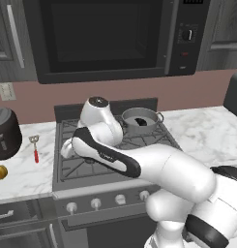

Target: Put the eggplant and squash in the pot. Retrieve the spatula and lightly stir the vegetables in the pot.

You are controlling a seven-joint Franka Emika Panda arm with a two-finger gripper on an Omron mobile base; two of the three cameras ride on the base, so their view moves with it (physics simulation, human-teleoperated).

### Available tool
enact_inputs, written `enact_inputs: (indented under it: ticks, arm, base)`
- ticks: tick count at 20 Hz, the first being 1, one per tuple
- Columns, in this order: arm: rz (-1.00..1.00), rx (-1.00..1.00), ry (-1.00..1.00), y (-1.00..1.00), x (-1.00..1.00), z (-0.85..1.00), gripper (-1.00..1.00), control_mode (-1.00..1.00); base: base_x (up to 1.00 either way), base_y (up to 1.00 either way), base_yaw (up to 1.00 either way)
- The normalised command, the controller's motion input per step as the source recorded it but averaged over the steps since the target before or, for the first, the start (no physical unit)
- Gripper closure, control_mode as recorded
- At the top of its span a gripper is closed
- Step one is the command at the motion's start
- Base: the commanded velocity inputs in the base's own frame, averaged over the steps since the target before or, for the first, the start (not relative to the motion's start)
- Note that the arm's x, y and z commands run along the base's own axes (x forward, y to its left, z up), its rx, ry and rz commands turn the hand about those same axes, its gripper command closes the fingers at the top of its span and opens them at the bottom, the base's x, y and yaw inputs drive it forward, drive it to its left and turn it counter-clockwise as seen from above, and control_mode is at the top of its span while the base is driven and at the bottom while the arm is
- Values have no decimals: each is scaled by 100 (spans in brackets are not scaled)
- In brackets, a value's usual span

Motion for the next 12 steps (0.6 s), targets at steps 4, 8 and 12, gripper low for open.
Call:
enact_inputs:
  ticks: [4, 8, 12]
  arm:
    - [14, 0, 0, 100, -15, 5, -100, -100]
    - [4, 0, 0, 100, 0, 21, -100, -100]
    - [1, 0, 0, 100, 2, 10, -100, -100]
  base:
    - [0, 0, 0]
    - [0, 0, 0]
    - [0, 0, 0]
